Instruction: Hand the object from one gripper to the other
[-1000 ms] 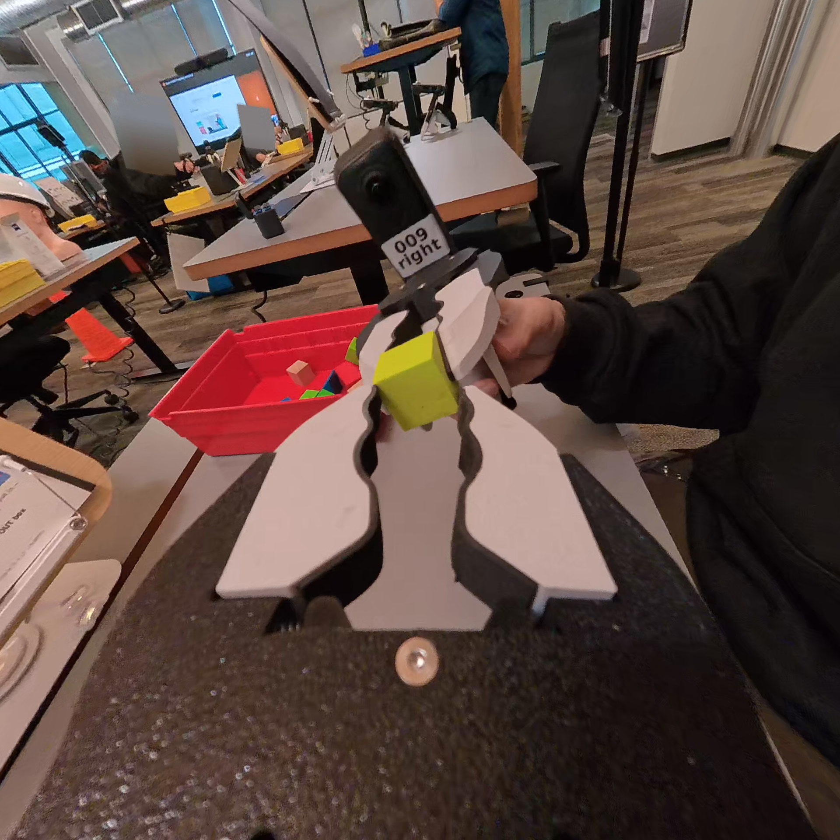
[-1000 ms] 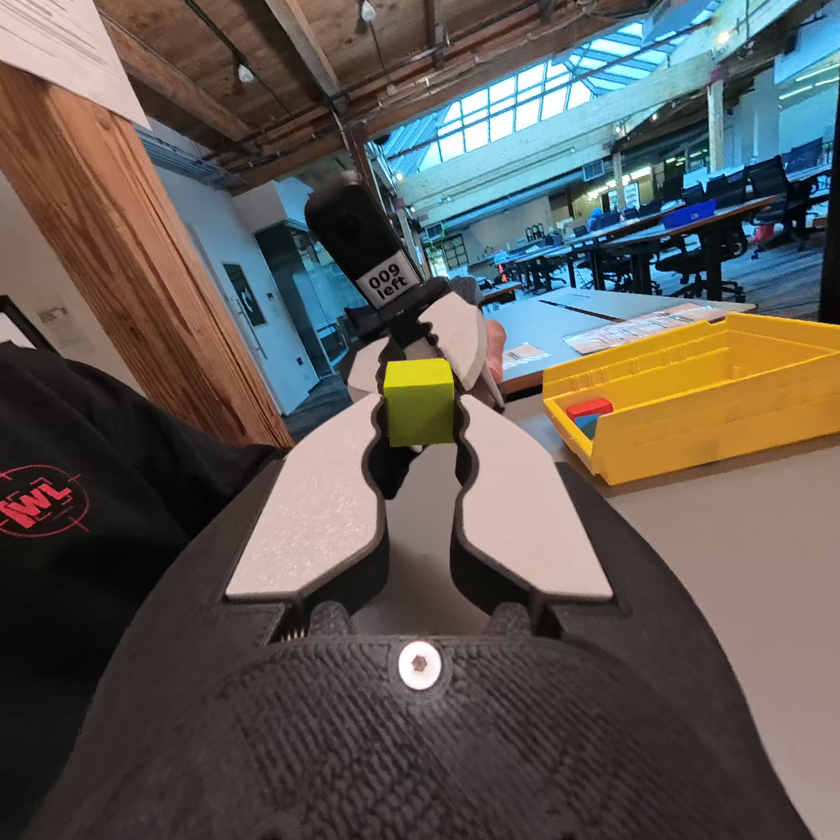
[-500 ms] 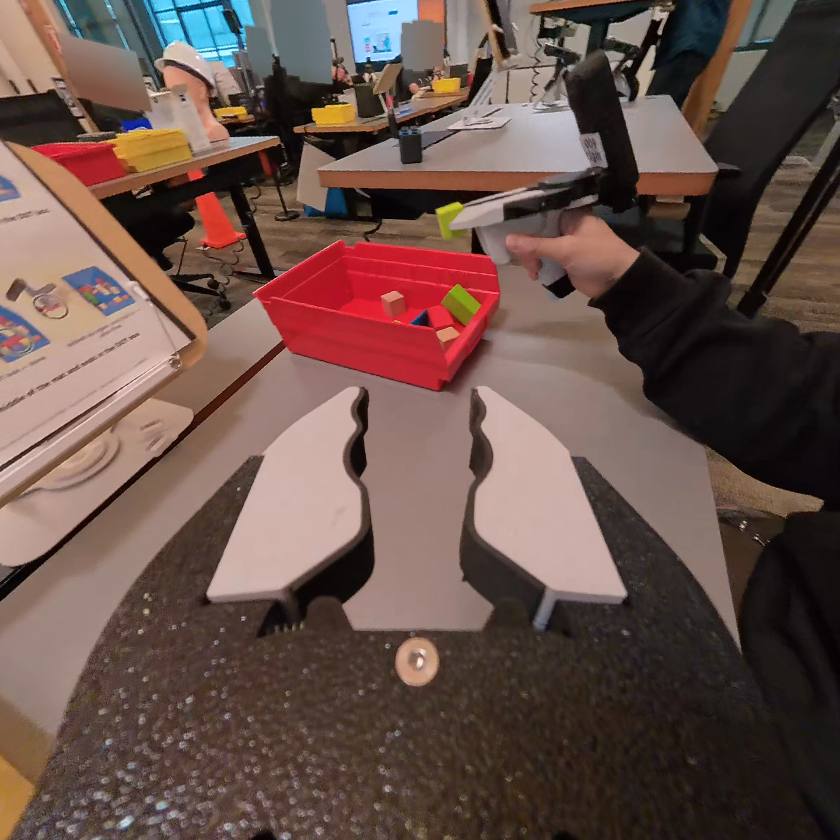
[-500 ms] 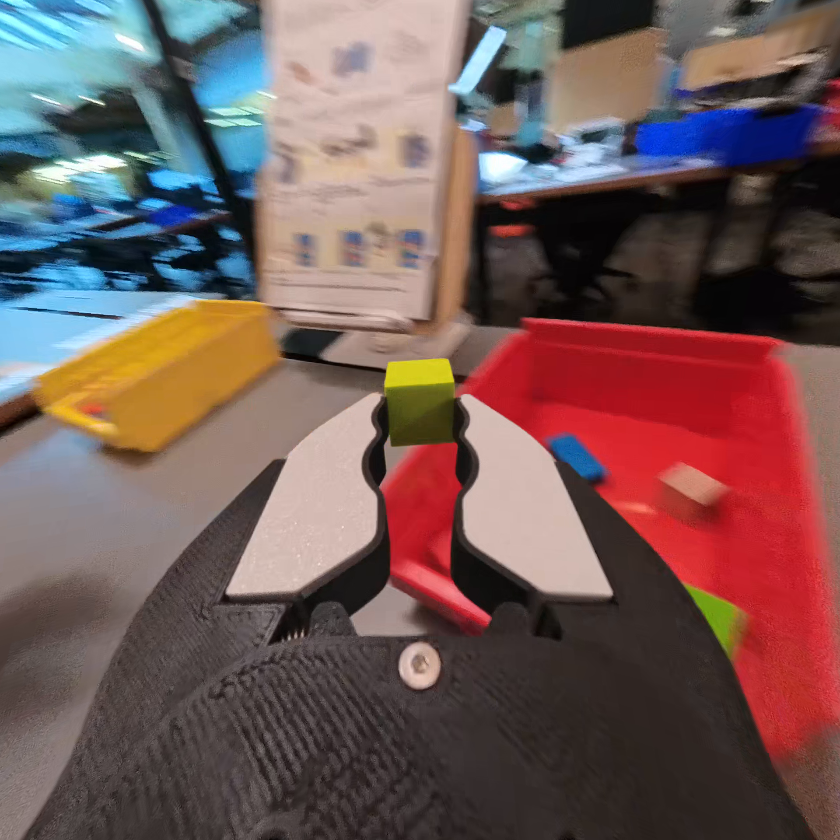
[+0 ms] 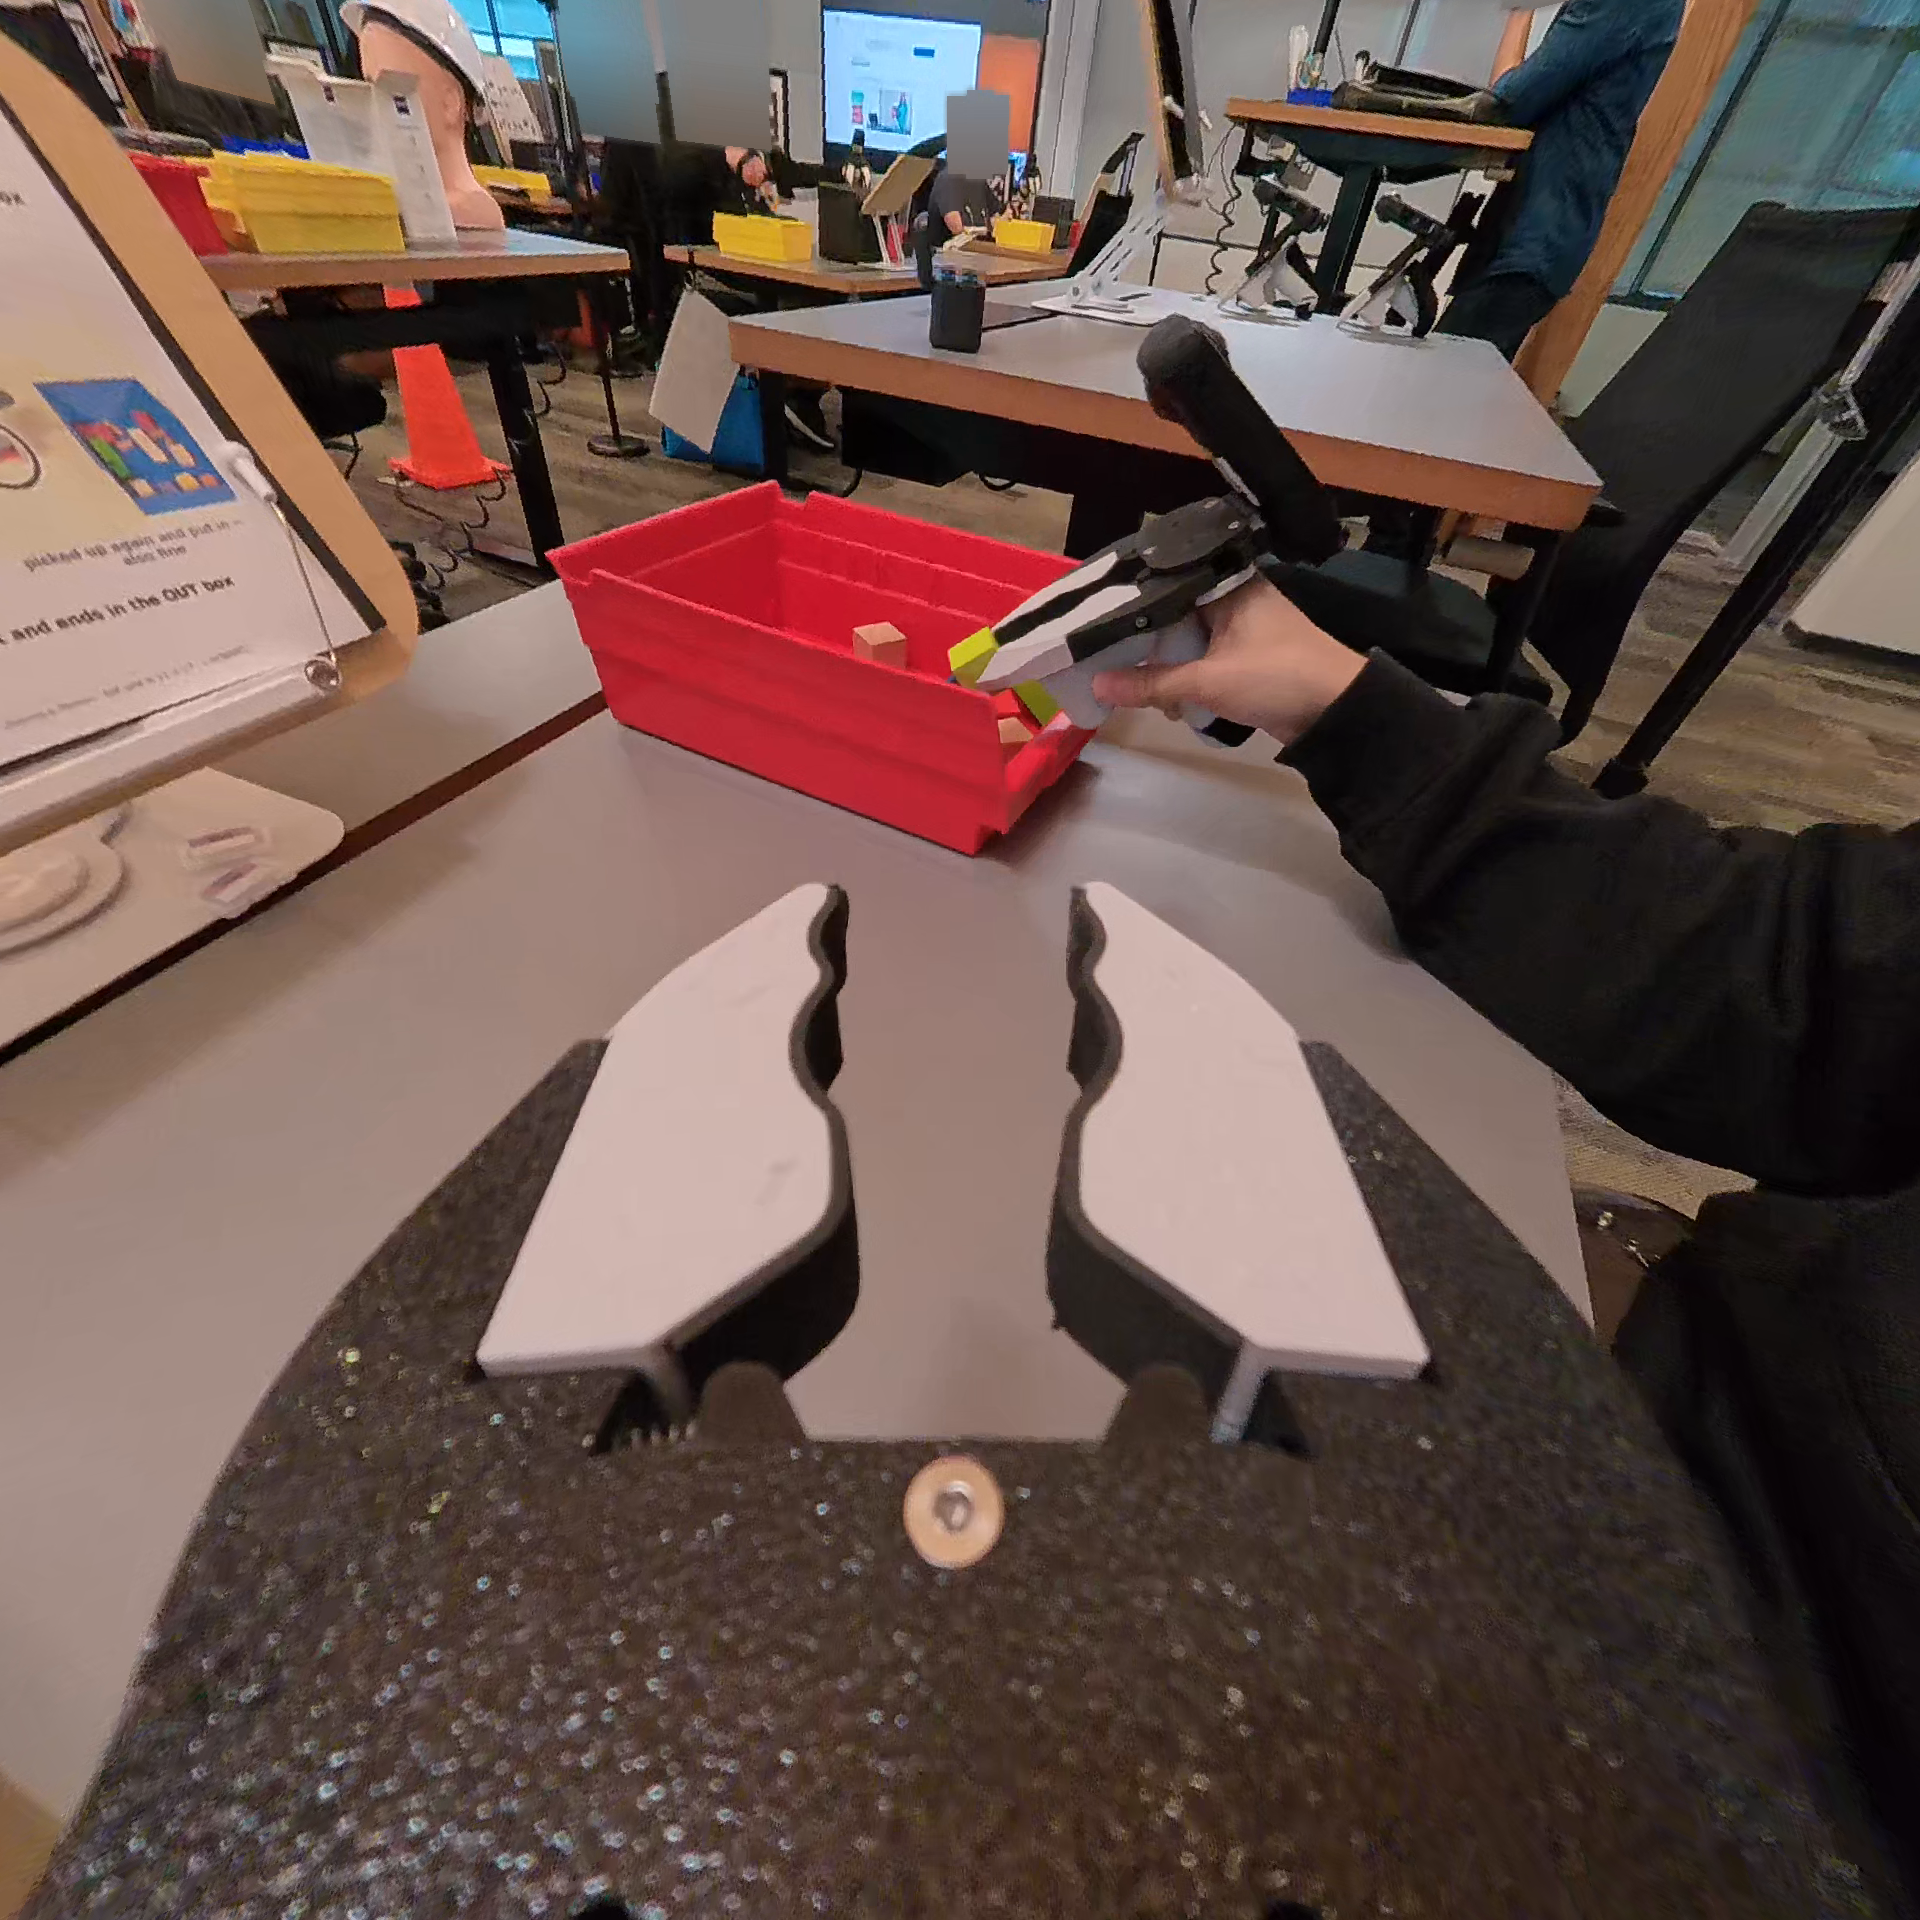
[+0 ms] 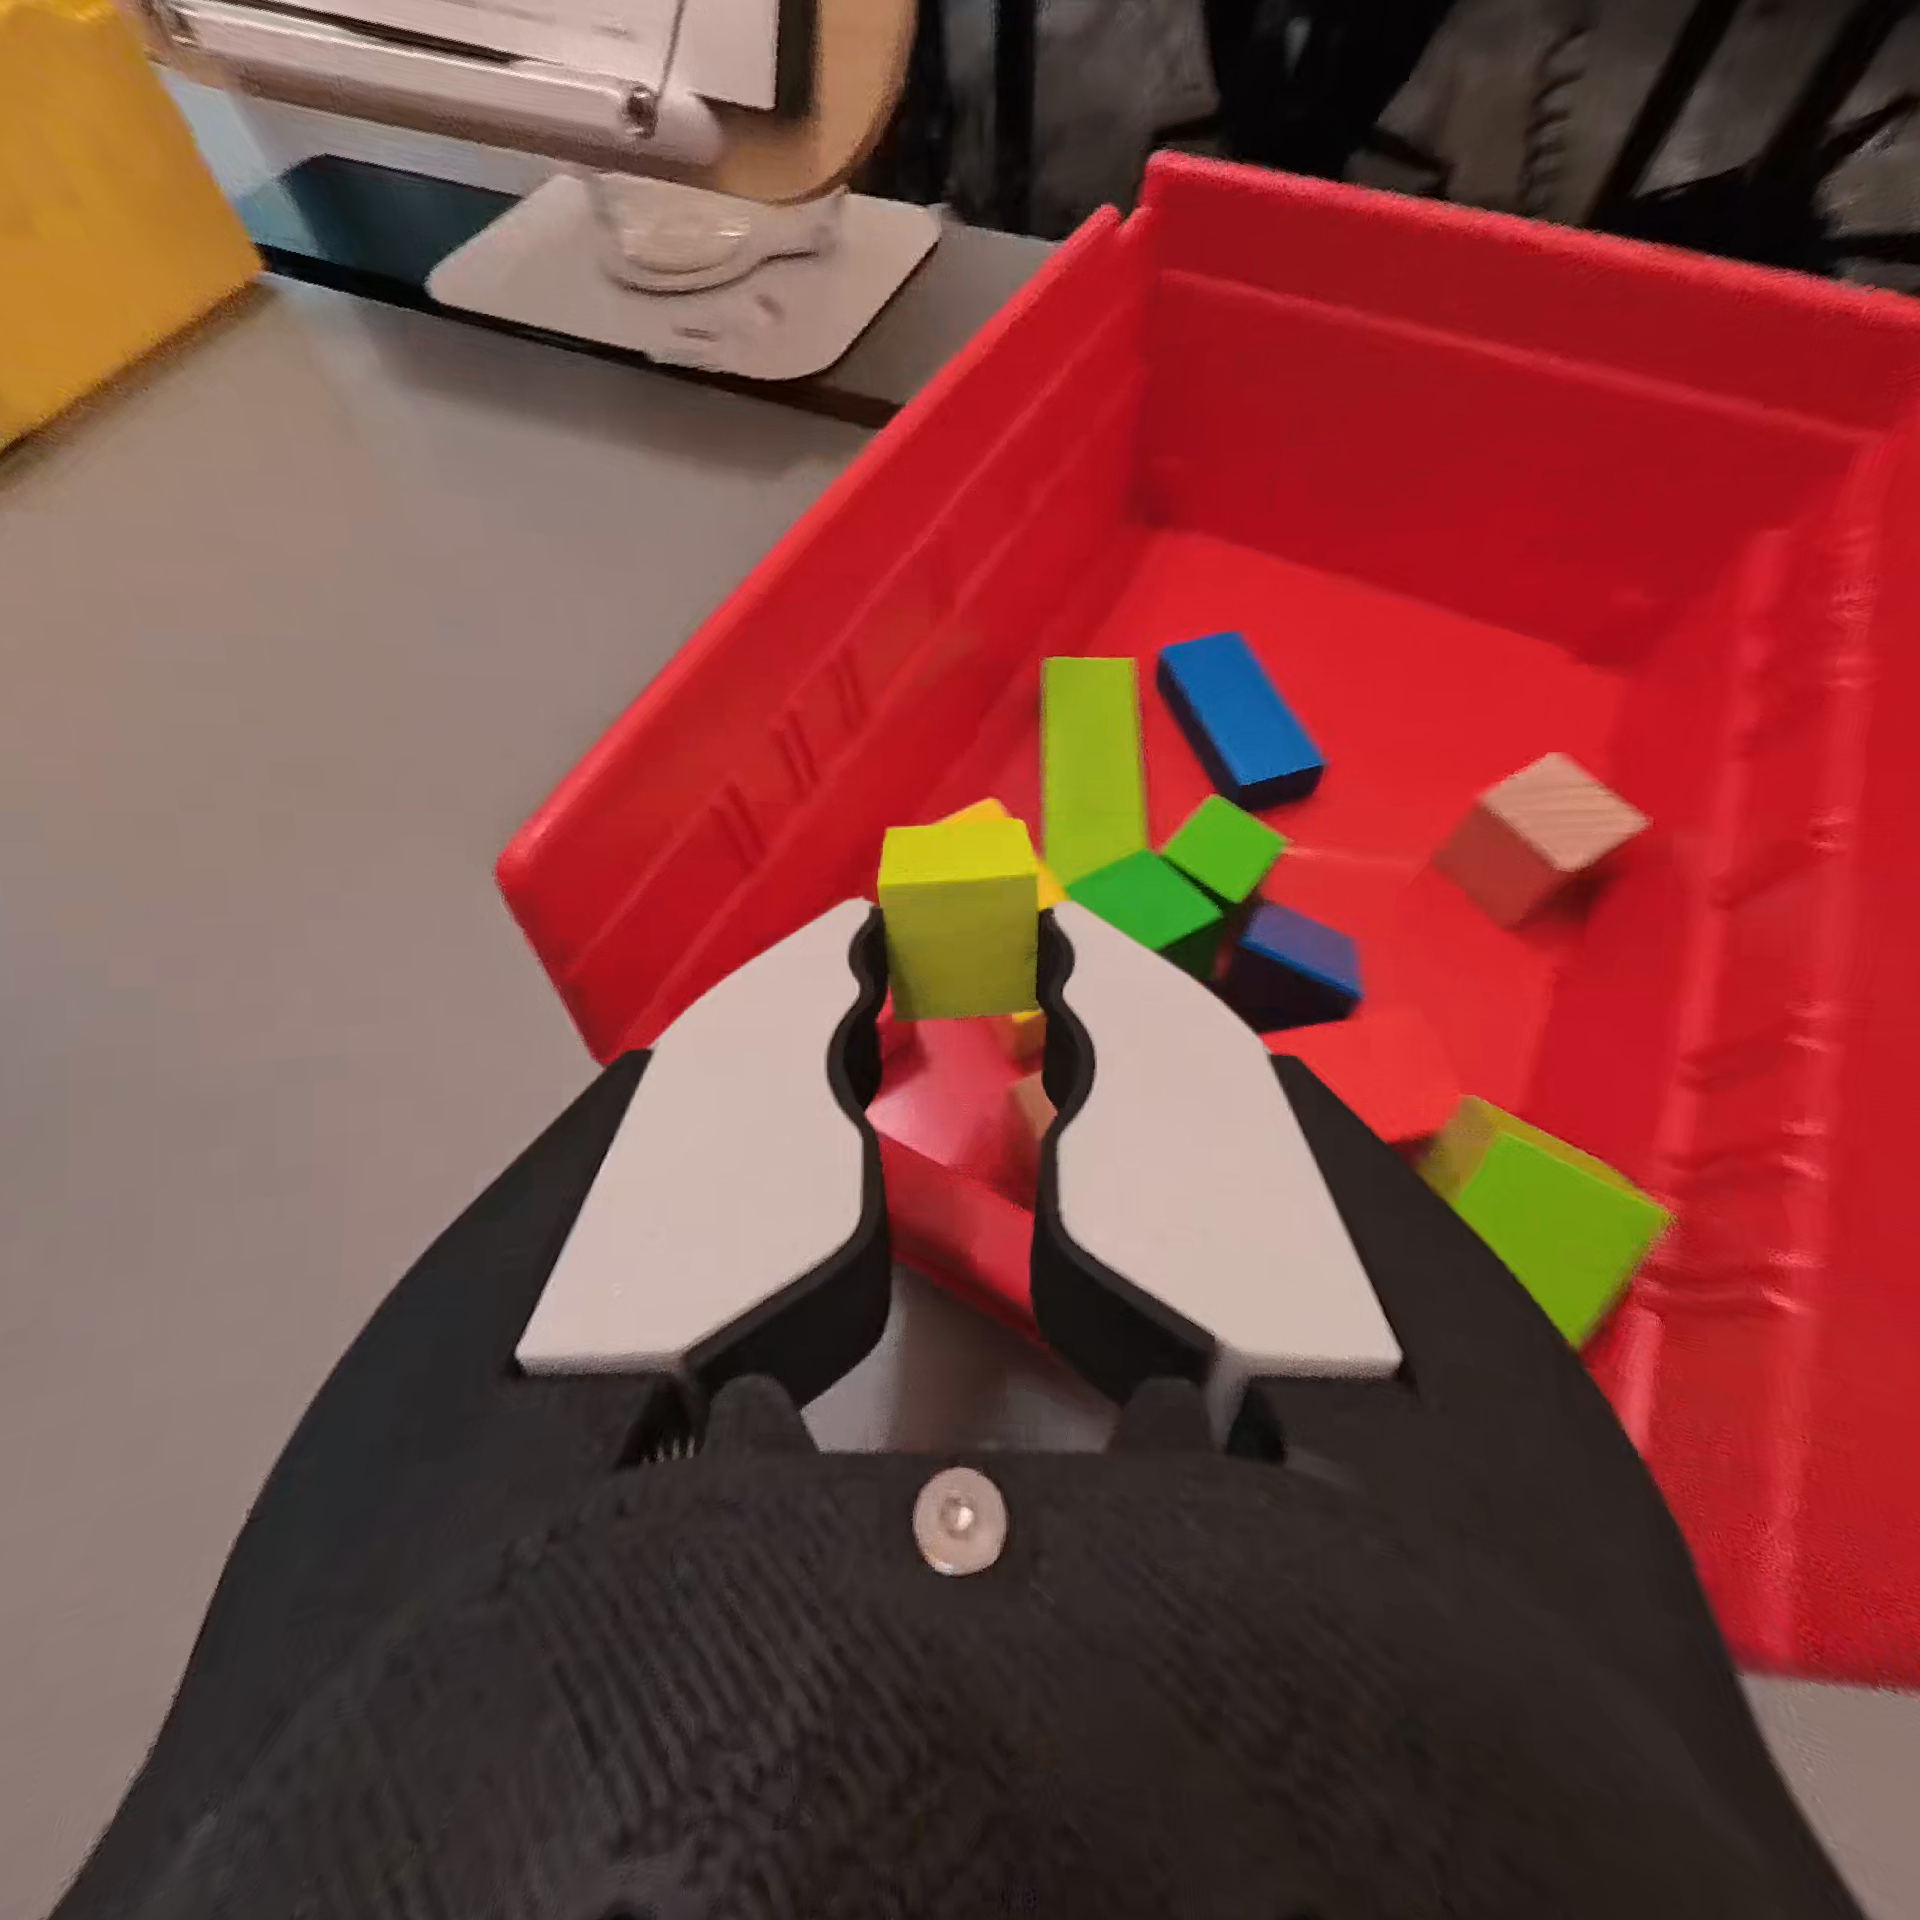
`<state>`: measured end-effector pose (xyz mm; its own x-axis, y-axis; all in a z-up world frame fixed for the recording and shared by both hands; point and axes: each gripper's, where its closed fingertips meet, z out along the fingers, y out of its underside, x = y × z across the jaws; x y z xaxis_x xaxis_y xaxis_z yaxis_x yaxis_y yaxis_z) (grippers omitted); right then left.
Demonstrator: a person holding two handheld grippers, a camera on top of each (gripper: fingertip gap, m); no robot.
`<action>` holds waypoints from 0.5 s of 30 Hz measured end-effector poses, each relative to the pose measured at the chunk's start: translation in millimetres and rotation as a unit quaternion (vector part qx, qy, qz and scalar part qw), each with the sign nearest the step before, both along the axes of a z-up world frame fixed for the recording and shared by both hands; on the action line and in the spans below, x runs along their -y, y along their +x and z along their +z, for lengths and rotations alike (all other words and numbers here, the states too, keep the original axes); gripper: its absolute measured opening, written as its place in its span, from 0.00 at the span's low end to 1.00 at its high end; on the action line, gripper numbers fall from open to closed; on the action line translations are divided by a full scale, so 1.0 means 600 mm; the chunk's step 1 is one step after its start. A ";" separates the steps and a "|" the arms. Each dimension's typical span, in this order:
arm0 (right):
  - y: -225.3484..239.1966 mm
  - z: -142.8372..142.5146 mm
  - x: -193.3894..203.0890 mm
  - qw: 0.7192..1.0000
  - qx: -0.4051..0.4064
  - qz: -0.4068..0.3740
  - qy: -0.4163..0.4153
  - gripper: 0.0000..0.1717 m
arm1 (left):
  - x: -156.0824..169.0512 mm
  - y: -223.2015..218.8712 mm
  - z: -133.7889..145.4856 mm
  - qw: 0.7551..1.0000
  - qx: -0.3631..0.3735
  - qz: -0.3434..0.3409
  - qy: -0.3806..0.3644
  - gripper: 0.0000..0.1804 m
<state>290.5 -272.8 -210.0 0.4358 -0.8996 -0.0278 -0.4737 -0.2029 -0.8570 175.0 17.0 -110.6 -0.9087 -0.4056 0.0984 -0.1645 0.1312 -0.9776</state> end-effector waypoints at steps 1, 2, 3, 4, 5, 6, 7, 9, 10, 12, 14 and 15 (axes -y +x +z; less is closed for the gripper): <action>-0.002 -0.006 -0.008 1.000 -0.015 0.007 0.005 0.16 | -0.002 -0.001 -0.003 1.000 -0.003 -0.001 0.000 0.22; -0.004 -0.012 -0.012 1.000 -0.028 0.009 0.002 0.16 | -0.004 -0.001 -0.006 1.000 -0.005 0.000 -0.001 0.22; -0.005 -0.015 -0.010 0.999 -0.033 0.007 -0.007 0.16 | -0.007 -0.001 -0.009 1.000 -0.007 0.000 0.000 0.22; -0.006 -0.015 -0.008 0.999 -0.033 0.006 -0.012 0.16 | -0.011 -0.002 -0.011 1.000 -0.009 0.001 0.001 0.23; -0.008 -0.015 -0.009 0.999 -0.035 0.009 -0.008 0.18 | -0.016 -0.002 -0.012 1.000 -0.010 0.003 0.001 0.23; -0.011 -0.015 -0.009 0.999 -0.043 0.009 0.002 0.21 | -0.022 0.000 -0.012 1.000 -0.012 0.007 0.000 0.23; -0.013 -0.014 -0.009 0.999 -0.050 0.007 0.015 0.25 | -0.029 0.001 -0.010 1.000 -0.013 0.012 -0.002 0.23; -0.016 -0.005 -0.011 0.998 -0.049 0.010 0.035 0.30 | -0.048 0.003 -0.002 1.000 -0.013 0.020 -0.008 0.23; -0.015 0.002 -0.007 0.998 -0.041 0.004 0.038 0.30 | -0.060 0.007 0.003 0.999 -0.013 0.033 -0.009 0.23; -0.014 0.019 -0.002 0.999 -0.019 -0.006 0.039 0.33 | -0.097 0.022 0.014 0.997 -0.010 0.075 -0.001 0.23; -0.013 0.044 -0.002 0.999 0.011 -0.011 0.044 0.33 | -0.151 0.046 0.028 0.990 -0.007 0.139 0.016 0.24; -0.014 0.057 -0.004 0.998 0.025 -0.014 0.049 0.33 | -0.184 0.061 0.037 0.983 -0.007 0.180 0.022 0.25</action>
